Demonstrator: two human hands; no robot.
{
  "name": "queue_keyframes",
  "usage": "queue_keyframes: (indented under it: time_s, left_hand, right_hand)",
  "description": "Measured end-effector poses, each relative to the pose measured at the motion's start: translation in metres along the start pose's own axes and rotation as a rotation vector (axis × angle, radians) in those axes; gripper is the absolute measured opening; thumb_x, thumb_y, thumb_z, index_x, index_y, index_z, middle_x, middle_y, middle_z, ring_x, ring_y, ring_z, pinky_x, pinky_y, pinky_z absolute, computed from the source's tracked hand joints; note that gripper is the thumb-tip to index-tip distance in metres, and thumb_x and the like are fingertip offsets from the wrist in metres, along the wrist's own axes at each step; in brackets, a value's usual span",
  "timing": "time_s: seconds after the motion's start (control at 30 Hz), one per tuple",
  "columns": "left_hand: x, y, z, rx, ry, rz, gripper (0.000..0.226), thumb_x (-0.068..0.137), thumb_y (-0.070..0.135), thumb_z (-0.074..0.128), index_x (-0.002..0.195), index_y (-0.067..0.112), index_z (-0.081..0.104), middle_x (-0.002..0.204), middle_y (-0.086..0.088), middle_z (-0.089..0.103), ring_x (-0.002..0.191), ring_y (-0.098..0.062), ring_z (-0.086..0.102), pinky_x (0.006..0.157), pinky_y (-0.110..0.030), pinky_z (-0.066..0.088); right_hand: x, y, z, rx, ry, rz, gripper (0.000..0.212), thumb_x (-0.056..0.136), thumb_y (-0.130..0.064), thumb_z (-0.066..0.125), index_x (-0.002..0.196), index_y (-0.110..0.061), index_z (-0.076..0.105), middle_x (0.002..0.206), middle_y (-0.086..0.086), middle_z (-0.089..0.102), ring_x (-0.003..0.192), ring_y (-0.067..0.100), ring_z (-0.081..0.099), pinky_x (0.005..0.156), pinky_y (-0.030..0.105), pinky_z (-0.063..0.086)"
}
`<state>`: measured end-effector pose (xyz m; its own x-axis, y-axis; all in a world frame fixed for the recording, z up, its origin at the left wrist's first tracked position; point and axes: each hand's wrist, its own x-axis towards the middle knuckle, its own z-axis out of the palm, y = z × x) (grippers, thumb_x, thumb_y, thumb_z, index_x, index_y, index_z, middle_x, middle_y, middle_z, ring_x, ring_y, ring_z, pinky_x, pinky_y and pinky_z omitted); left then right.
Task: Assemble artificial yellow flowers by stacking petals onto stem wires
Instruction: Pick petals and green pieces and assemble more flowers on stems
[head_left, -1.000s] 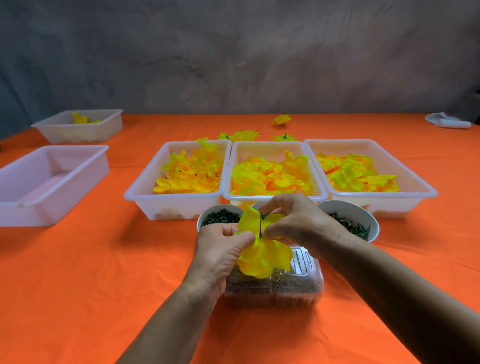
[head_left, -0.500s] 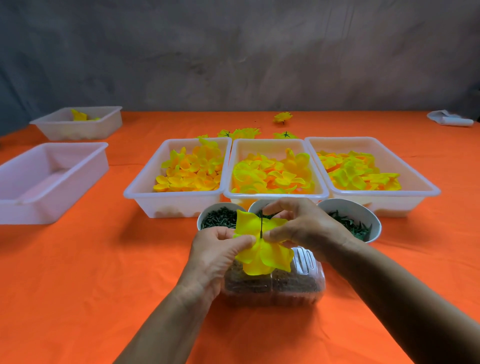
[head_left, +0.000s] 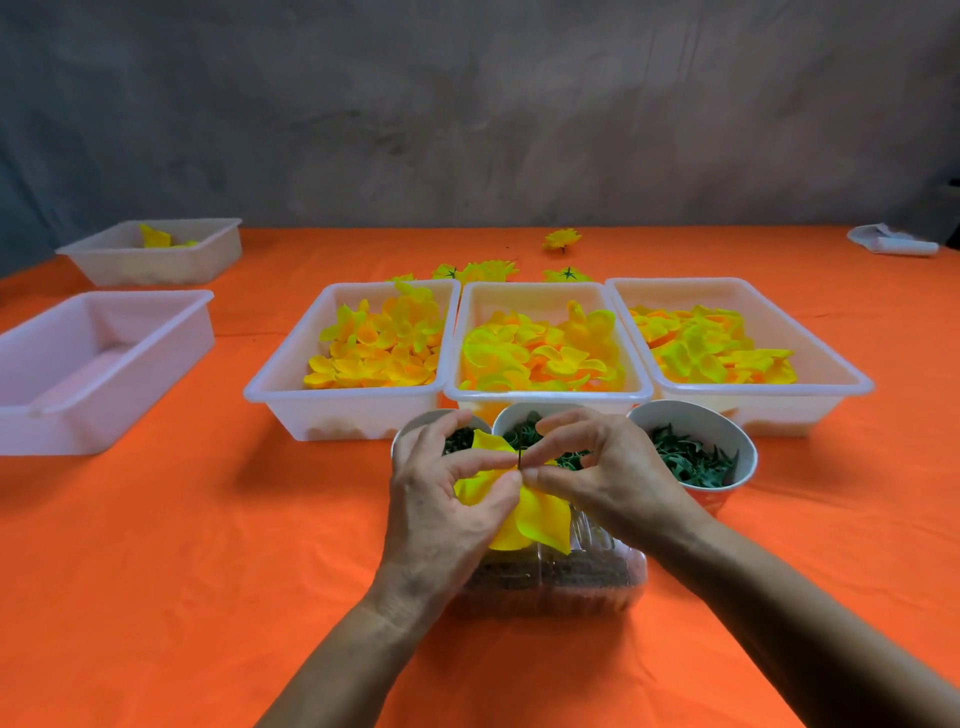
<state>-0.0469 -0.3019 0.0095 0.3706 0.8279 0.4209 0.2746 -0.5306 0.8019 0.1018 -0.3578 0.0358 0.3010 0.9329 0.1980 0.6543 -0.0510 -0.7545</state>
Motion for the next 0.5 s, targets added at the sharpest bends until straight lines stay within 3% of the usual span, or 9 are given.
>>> queue_keyframes:
  time_s: [0.1,0.3,0.5]
  left_hand:
    - [-0.001,-0.001,0.001,-0.019,-0.011,-0.012,0.012,0.074,0.028,0.077,0.085,0.025,0.078,0.122,0.012,0.057,0.123,-0.006,0.039,0.097,-0.042,0.044]
    - [-0.002,-0.007,0.004,-0.058,-0.01,0.004,0.008,0.074,0.021,0.077,0.082,0.02,0.078,0.121,0.007,0.06,0.123,-0.01,0.043,0.102,-0.038,0.039]
    - [-0.007,-0.01,0.011,-0.063,0.06,0.005,0.004,0.073,0.02,0.078,0.076,0.018,0.076,0.118,0.01,0.06,0.121,-0.007,0.045,0.102,-0.027,0.037]
  right_hand:
    - [0.0,0.005,-0.001,0.076,-0.017,0.011,0.01,0.073,-0.025,0.079,0.079,-0.033,0.076,0.106,-0.01,0.062,0.108,-0.001,0.054,0.077,0.01,0.036]
    - [-0.001,0.011,-0.001,0.211,-0.071,0.04,0.013,0.074,-0.023,0.079,0.074,-0.035,0.076,0.113,-0.007,0.063,0.111,-0.005,0.053,0.087,0.026,0.046]
    - [0.002,0.014,0.0,0.243,-0.103,0.019,0.023,0.075,-0.02,0.078,0.066,-0.041,0.073,0.11,-0.013,0.062,0.106,-0.007,0.054,0.088,0.028,0.046]
